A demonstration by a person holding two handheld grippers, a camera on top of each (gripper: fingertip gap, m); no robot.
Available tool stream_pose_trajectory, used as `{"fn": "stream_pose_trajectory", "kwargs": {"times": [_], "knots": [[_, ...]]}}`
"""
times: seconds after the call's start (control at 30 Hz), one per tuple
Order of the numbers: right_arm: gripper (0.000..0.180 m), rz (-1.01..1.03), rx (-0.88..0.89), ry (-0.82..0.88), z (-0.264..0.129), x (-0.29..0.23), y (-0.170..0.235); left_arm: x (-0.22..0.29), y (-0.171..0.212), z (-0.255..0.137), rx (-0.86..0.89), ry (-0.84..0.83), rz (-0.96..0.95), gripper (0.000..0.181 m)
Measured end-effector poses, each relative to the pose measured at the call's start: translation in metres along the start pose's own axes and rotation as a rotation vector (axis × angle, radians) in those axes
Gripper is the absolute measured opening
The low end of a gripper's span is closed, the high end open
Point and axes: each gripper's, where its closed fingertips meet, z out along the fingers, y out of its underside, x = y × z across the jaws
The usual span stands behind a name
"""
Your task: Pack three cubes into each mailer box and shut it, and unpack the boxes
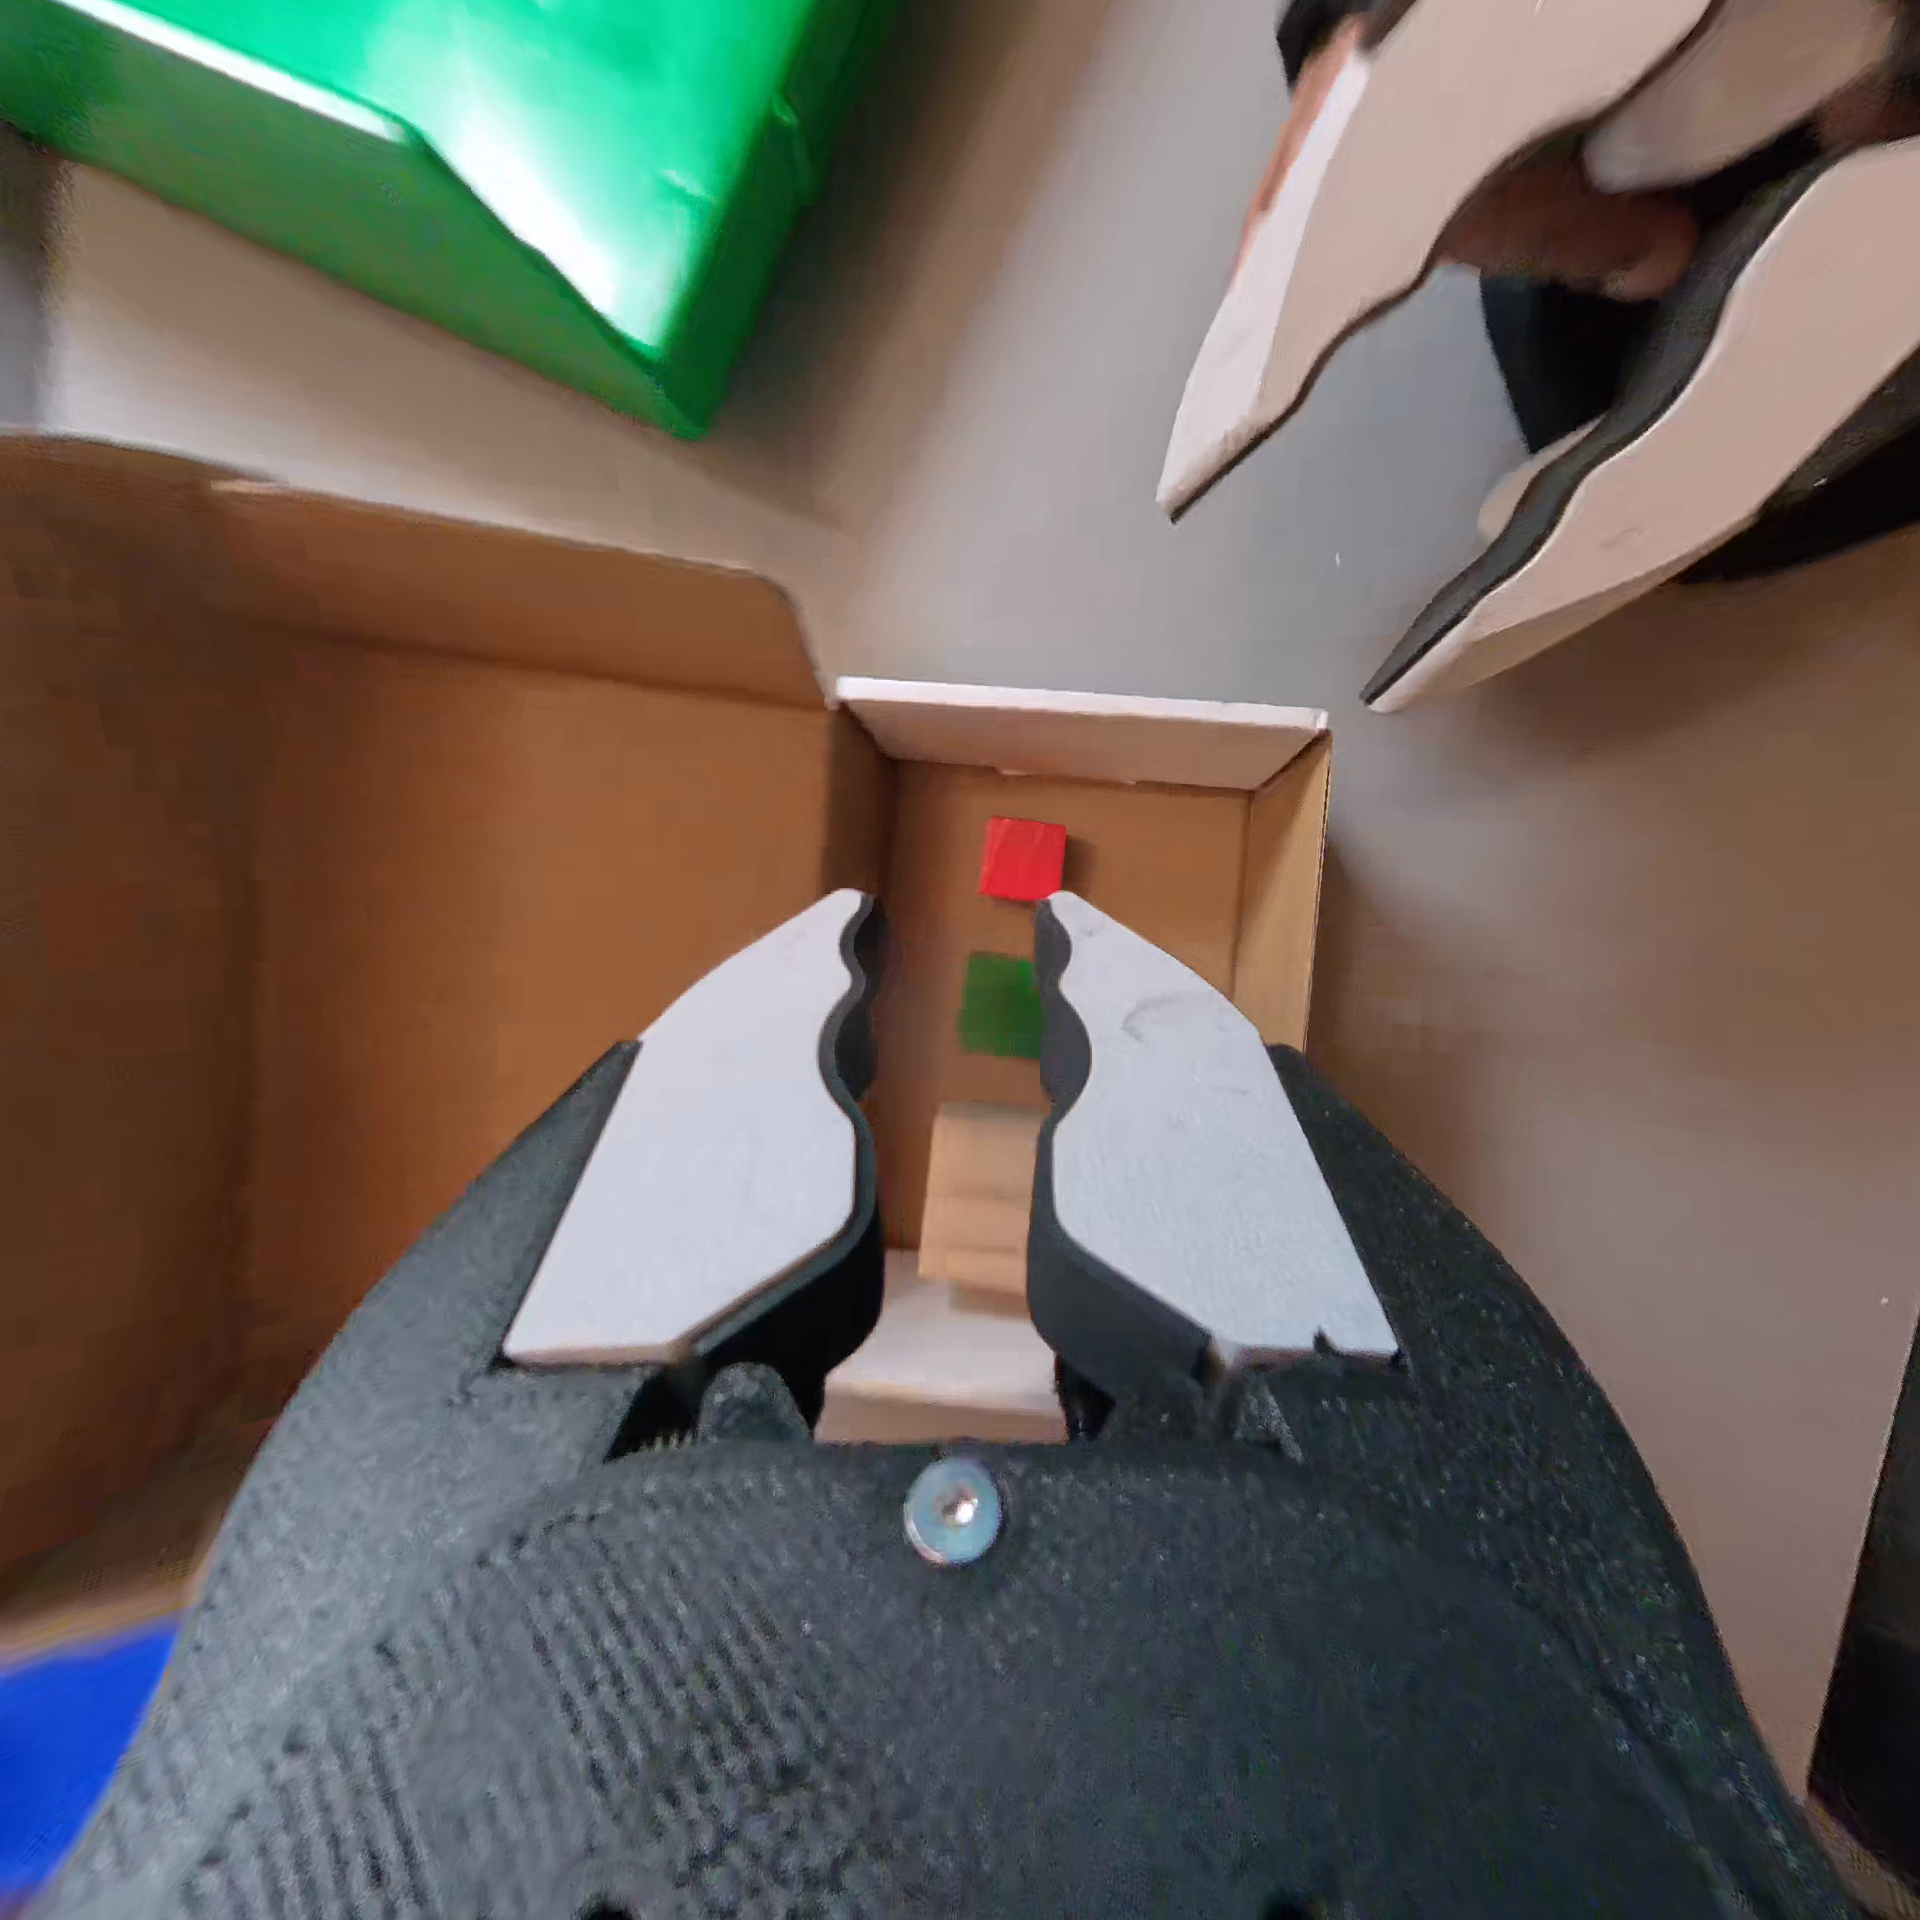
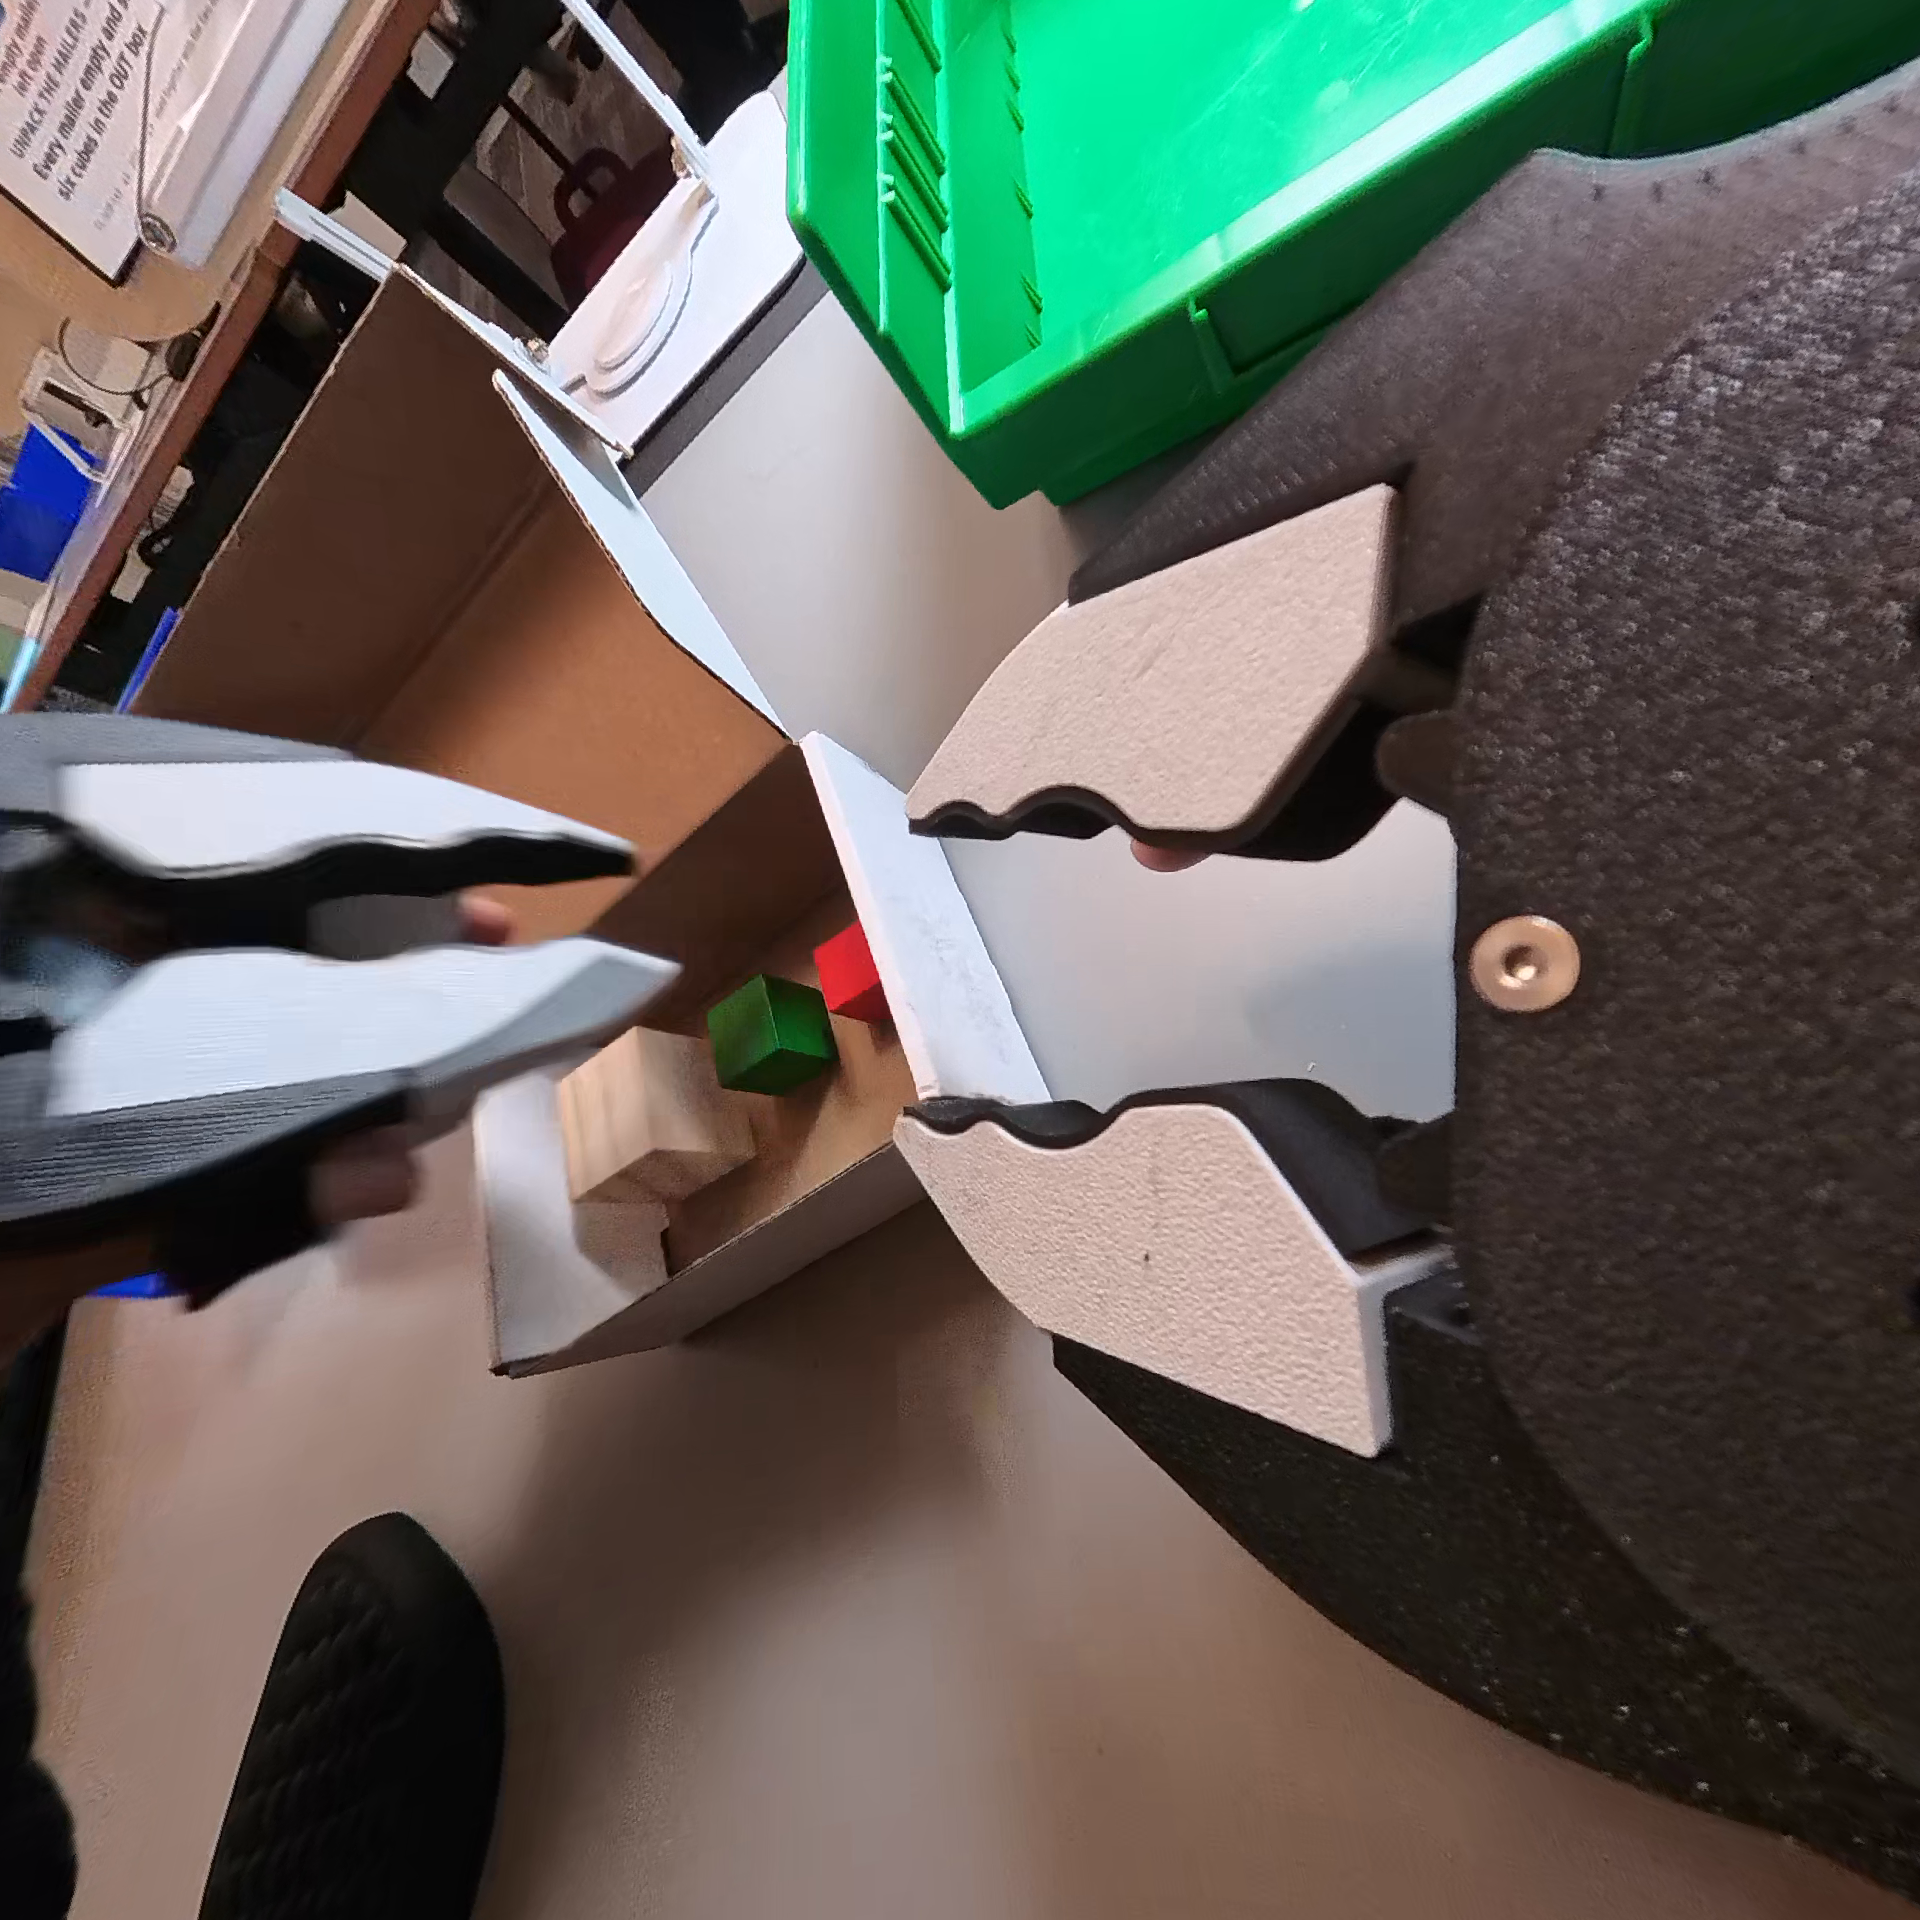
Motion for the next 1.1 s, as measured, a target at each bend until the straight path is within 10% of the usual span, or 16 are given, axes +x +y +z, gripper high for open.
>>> {"fn": "stream_pose_trajectory", "kwargs": {"times": [0.03,0.27,0.7,1.1], "knots": [[0.048,0.003,0.000,0.004,0.000,0.001,0.000,-0.006,-0.002,-0.015,0.053,-0.028,-0.019,0.027],[0.033,0.132,0.063,0.108,-0.006,0.037,-0.028,-0.064,0.043,-0.107,0.383,-0.283,-0.294,0.025],[0.032,0.320,-0.161,0.202,0.067,0.096,-0.034,-0.074,0.070,-0.067,0.551,-0.126,-0.620,0.027],[0.014,0.072,-0.032,0.135,0.025,0.024,-0.039,-0.013,0.069,-0.071,0.571,-0.106,-0.302,0.016]]}}
